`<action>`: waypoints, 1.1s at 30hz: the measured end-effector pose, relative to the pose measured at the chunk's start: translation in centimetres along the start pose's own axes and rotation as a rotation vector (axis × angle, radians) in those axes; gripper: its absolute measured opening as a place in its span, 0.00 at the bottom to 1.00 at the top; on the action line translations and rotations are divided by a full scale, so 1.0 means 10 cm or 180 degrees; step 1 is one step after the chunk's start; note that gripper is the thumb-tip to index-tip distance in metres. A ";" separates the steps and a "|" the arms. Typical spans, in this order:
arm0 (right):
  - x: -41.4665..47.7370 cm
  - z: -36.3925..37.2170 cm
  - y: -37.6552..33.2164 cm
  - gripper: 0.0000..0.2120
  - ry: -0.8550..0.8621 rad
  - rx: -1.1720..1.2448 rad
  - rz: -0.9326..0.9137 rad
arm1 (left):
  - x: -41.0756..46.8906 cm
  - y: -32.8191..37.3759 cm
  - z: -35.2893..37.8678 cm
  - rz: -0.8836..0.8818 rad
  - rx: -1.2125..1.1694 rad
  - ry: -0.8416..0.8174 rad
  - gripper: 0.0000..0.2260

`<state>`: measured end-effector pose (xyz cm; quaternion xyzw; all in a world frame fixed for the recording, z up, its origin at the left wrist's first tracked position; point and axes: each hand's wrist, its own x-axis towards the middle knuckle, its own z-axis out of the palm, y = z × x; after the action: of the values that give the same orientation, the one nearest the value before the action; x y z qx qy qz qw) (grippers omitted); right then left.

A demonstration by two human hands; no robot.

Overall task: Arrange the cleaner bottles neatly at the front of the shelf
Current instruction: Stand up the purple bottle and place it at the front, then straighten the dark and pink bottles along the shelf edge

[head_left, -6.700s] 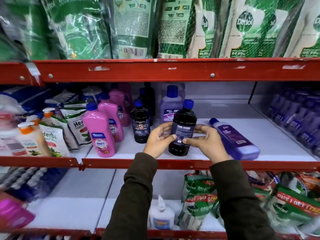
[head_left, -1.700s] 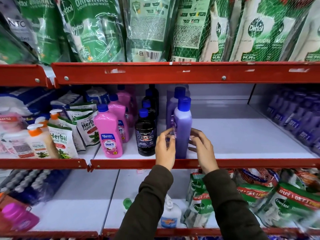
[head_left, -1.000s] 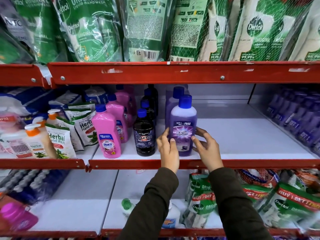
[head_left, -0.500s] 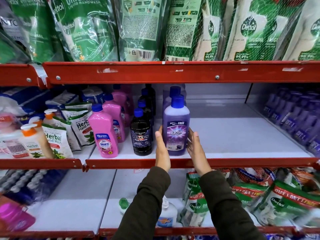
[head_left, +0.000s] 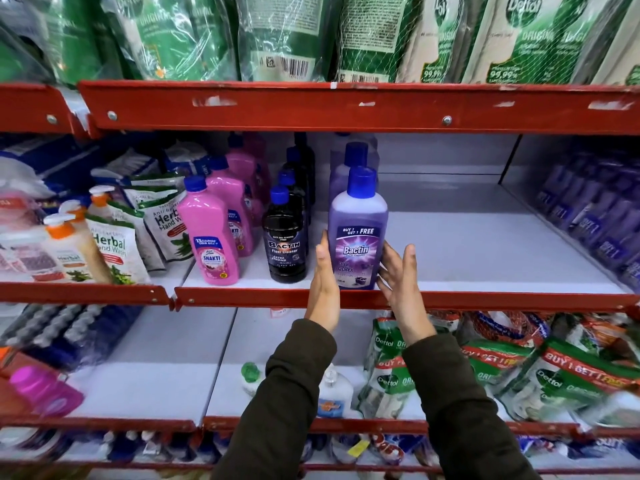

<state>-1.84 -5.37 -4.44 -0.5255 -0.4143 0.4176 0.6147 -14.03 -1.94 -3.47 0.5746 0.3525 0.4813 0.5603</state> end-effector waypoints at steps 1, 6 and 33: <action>-0.01 0.01 0.00 0.32 0.0007 -0.0018 -0.0012 | 0.00 -0.01 -0.01 -0.0020 0.0039 0.0005 0.40; -0.11 0.15 0.12 0.28 0.0990 0.0063 -0.0820 | -0.12 -0.04 -0.05 0.0281 0.0069 0.0417 0.39; 0.21 1.40 0.39 0.38 -0.0047 -0.0127 -0.0242 | 0.04 0.07 -1.00 0.0276 -0.0194 0.0534 0.31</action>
<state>-14.80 1.20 -6.71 -0.5185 -0.4467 0.3894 0.6164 -23.48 1.41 -3.58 0.5297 0.3582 0.5621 0.5246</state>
